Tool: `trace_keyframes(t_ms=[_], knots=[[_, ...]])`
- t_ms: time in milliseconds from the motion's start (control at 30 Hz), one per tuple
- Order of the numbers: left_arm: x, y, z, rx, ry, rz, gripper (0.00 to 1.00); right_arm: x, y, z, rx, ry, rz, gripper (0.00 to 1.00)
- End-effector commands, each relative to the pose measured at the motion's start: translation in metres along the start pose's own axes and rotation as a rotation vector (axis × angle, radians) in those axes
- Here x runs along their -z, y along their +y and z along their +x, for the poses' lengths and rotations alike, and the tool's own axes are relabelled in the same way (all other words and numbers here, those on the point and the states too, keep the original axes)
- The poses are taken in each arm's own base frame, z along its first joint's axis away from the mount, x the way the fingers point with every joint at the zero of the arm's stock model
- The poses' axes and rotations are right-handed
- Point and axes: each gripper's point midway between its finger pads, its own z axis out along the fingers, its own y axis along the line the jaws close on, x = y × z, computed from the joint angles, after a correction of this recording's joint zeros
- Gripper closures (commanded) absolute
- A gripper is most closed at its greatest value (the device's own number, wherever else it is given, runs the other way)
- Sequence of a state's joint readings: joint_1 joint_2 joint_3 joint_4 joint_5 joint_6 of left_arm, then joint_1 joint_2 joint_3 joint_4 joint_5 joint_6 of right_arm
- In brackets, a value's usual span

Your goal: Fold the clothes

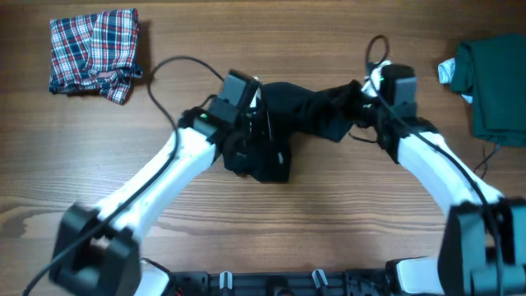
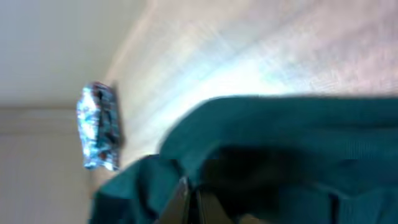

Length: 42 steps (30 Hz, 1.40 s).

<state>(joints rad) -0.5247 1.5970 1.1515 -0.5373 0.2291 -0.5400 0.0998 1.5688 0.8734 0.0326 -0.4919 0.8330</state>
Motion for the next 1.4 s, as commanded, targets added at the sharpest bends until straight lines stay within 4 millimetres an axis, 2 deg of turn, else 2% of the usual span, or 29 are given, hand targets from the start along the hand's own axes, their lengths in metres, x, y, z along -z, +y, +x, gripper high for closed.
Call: trace_keyframes(t_ms=[0, 200, 333, 533, 700, 833, 900, 1033, 1100, 1200, 1300, 1367], knots=[[0.062, -0.026, -0.035, -0.065, -0.181, 0.078, 0.96, 0.042, 0.043, -0.025, 0.076, -0.078, -0.129, 0.96], [0.118, -0.029, -0.053, -0.112, -0.321, 0.117, 0.96, 0.094, 0.082, -0.042, 0.184, -0.202, -0.215, 0.96], [0.149, -0.029, -0.060, -0.158, -0.407, 0.119, 0.96, 0.123, 0.097, -0.049, 0.254, -0.285, -0.232, 0.96], [0.203, -0.005, -0.069, -0.115, -0.577, 0.018, 0.96, 0.170, 0.082, -0.069, 0.264, -0.427, -0.142, 0.96], [0.237, 0.022, -0.073, -0.059, -0.680, -0.082, 0.96, 0.202, 0.055, -0.090, 0.228, -0.521, -0.060, 0.96], [0.254, 0.031, -0.075, -0.061, -0.728, -0.108, 0.96, 0.221, 0.041, -0.103, 0.227, -0.573, -0.007, 0.96], [0.261, 0.034, -0.076, -0.053, -0.750, -0.111, 0.96, 0.229, 0.042, -0.107, 0.247, -0.584, 0.014, 0.96], [0.277, 0.030, -0.080, -0.069, -0.790, -0.108, 0.96, 0.249, 0.063, -0.114, 0.311, -0.597, 0.036, 0.96], [0.280, 0.027, -0.080, -0.074, -0.793, -0.096, 0.96, 0.251, 0.068, -0.110, 0.300, -0.574, 0.026, 0.96], [0.275, 0.029, -0.079, -0.072, -0.772, -0.100, 0.96, 0.237, 0.066, -0.090, 0.265, -0.455, -0.020, 0.94], [0.262, 0.035, -0.076, -0.062, -0.721, -0.124, 0.96, 0.206, 0.047, -0.045, 0.148, -0.185, -0.073, 0.71], [0.255, 0.037, -0.078, -0.059, -0.704, -0.132, 0.96, 0.188, 0.036, -0.019, 0.129, -0.044, -0.096, 0.59]])
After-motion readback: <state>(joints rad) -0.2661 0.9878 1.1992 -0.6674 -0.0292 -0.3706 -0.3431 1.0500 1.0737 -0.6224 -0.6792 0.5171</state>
